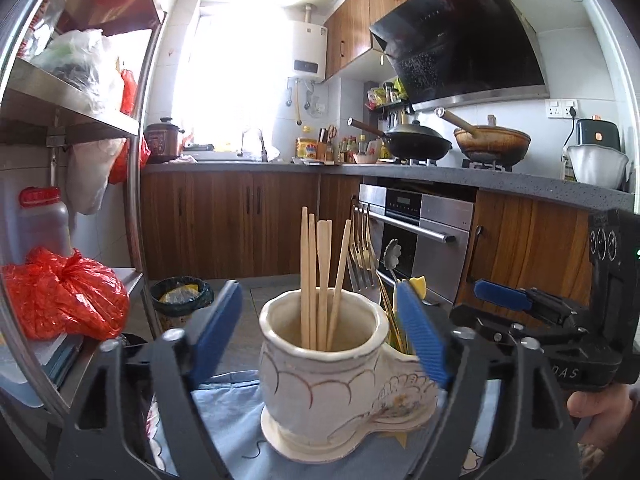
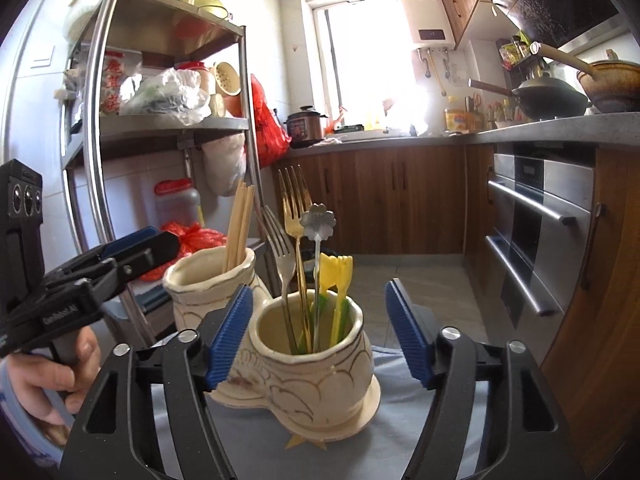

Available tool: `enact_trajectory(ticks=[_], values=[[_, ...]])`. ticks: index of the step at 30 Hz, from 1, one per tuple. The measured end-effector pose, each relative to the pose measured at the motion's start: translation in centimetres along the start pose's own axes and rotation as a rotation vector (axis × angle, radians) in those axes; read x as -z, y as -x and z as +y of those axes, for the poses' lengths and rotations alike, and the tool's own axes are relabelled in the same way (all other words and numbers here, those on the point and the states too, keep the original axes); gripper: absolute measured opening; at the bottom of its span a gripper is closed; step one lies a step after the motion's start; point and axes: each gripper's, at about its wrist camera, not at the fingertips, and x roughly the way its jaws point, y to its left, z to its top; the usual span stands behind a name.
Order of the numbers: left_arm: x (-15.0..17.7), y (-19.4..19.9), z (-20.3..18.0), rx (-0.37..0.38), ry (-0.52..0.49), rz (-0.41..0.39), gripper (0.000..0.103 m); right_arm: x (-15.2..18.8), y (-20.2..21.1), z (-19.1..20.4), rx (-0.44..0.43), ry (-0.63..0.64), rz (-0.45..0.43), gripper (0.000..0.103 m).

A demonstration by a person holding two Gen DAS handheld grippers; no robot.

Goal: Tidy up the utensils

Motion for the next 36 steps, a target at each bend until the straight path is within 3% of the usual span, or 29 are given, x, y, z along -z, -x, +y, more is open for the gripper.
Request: enact_trajectory(ticks=[3, 8, 19, 36], values=[[0.6, 1.6, 0.1, 0.0, 0.001, -0.014, 0.096, 0.8, 0.9, 0.0, 0.015, 0.001, -0.022, 0.088], [1.9, 3.3, -0.1, -0.027, -0.021, -0.017, 0.098, 2.0, 2.1, 0.1, 0.034, 0.002, -0.046, 0.095], [4.6, 5.2, 0.7, -0.065, 0.041, 0.007, 0.098, 4.3, 4.4, 1.5, 0.04, 0.028, -0.054, 0.098], [6.2, 4.8, -0.3, -0.083, 0.01, 0.028, 0.098, 4.6, 5.0, 1.7, 0.064, 0.043, -0.063, 0.098]])
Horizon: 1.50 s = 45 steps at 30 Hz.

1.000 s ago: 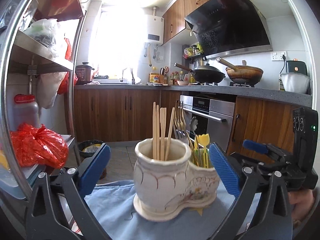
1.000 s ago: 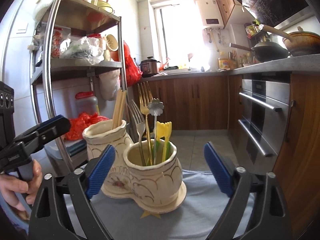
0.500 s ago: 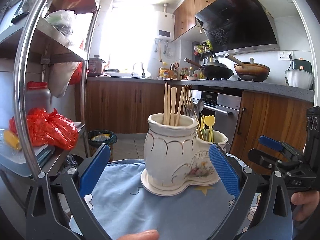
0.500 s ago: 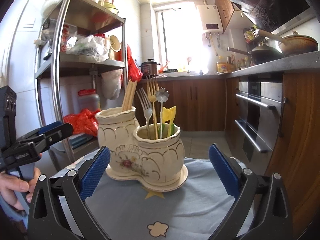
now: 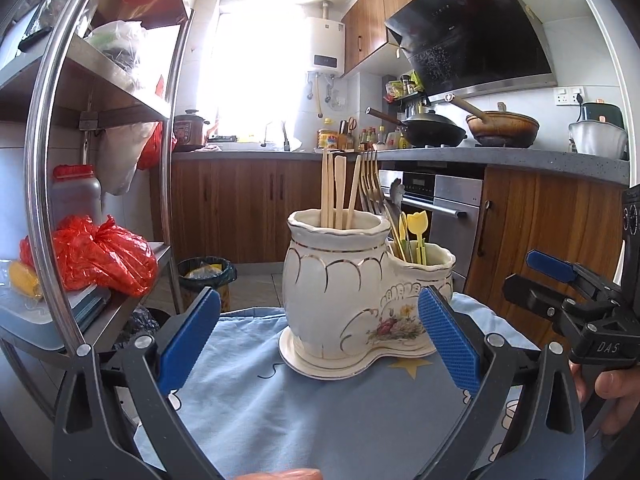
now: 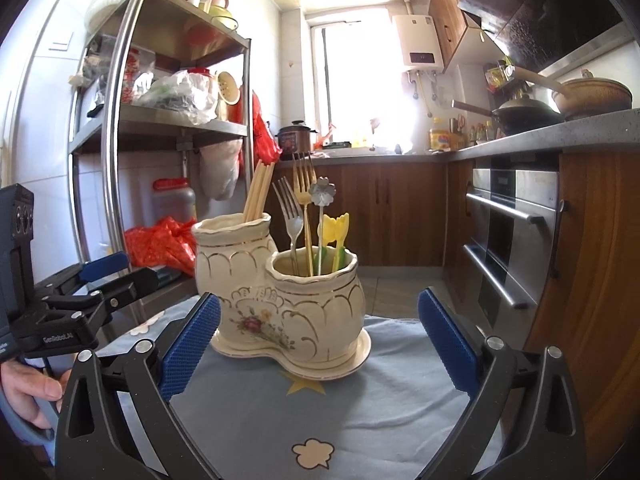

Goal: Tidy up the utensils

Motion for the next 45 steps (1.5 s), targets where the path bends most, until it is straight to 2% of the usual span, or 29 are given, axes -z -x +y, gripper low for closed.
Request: enact_trajectory(ticks=[45], values=[[-0.2, 0.14, -0.3, 0.014, -0.015, -0.006, 0.098, 0.01, -0.05, 0.29, -0.003, 0.008, 0.003, 0.098]])
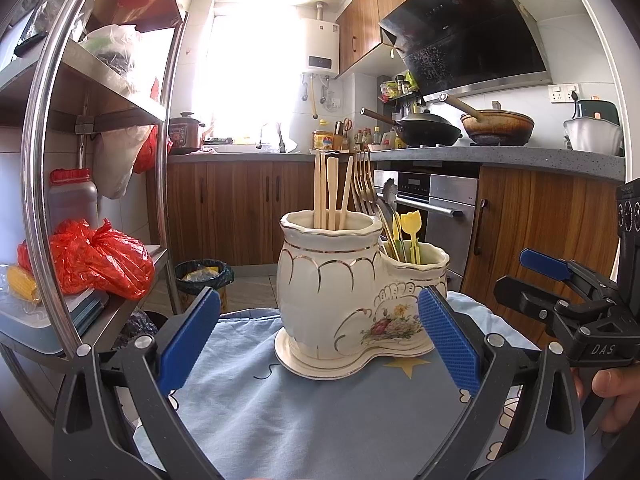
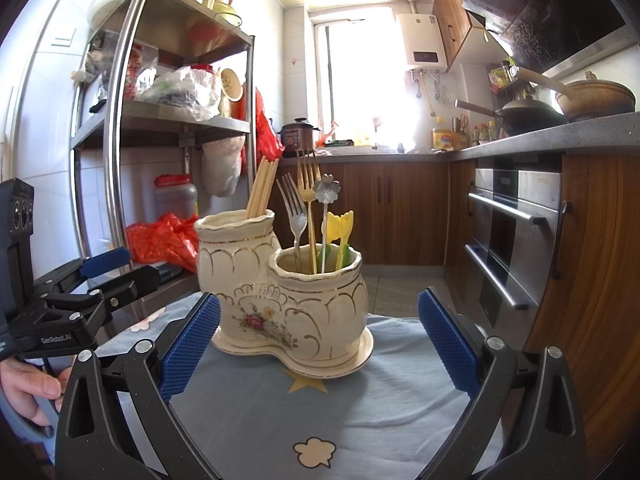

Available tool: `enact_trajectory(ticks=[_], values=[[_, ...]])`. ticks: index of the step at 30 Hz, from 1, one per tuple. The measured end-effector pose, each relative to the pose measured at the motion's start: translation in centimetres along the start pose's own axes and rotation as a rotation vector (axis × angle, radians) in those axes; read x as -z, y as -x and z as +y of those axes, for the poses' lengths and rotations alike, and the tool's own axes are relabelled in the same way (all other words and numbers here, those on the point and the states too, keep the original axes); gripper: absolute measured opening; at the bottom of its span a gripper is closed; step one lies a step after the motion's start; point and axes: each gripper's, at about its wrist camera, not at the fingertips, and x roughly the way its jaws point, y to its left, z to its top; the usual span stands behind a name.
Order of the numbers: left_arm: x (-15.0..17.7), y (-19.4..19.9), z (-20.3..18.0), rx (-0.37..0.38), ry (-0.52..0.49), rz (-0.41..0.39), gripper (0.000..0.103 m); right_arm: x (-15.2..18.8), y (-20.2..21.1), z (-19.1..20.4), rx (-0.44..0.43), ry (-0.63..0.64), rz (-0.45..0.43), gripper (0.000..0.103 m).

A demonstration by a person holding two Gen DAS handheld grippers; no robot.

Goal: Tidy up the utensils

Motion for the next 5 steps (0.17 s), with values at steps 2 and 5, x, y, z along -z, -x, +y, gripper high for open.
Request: enact_trajectory(ticks=[2, 5], values=[[0.0, 0.02, -0.07, 0.0, -0.001, 0.0, 0.098, 0.0, -0.03, 0.02, 0.0, 0.001, 0.0, 0.098], [-0.01, 0.0, -0.04, 0.0, 0.0, 0.001, 0.098, 0.0, -0.02, 0.0, 0.0, 0.0, 0.001, 0.098]])
